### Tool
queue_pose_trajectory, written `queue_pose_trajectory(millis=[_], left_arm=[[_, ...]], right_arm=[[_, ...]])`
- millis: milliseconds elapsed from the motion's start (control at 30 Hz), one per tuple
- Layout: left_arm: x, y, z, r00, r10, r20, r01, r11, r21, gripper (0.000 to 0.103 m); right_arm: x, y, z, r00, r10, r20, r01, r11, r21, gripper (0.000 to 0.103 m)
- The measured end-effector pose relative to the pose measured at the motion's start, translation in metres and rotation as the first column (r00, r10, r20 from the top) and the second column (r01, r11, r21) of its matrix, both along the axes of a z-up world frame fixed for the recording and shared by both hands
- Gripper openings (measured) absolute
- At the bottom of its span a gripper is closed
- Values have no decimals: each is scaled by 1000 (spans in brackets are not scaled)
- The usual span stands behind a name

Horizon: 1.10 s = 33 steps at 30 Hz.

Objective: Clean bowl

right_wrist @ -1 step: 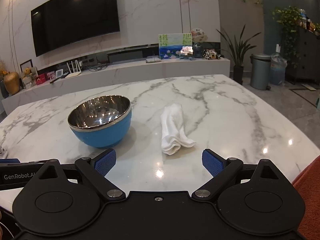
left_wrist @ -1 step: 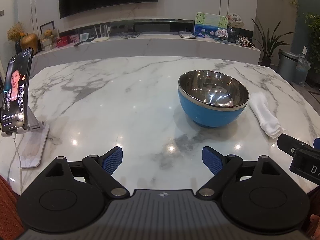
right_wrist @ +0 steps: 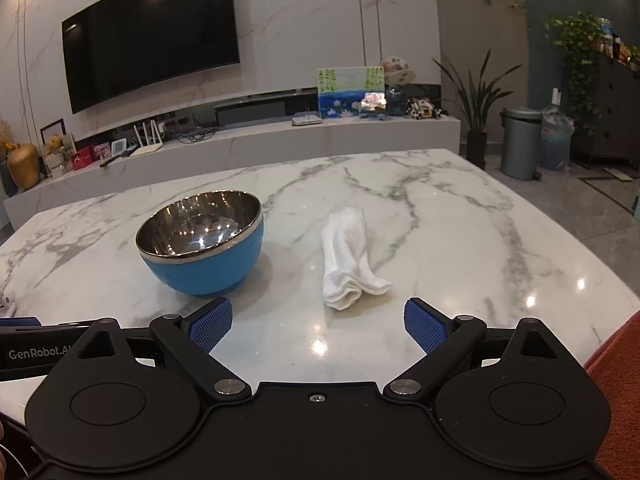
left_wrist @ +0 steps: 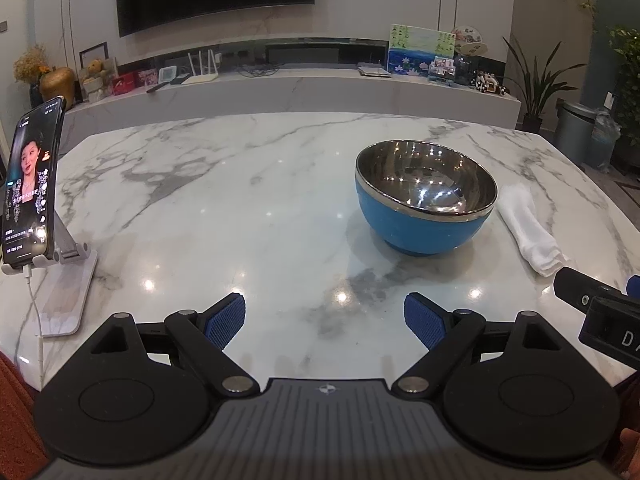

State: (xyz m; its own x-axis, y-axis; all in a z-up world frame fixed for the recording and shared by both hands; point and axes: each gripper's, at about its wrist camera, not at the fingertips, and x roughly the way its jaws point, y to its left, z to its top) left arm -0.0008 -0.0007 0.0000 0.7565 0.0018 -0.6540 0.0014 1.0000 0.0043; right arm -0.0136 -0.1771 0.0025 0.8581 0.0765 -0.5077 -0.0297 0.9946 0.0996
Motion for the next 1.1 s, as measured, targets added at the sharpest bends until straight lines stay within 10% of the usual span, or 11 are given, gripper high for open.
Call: queue_pose_trajectory(millis=[1100], left_arm=[[5,1,-4,999,0,-45,-2,1000,-30,87]], right_arm=[[2,5,-4,999,41,-31,-42,999,-15,93]])
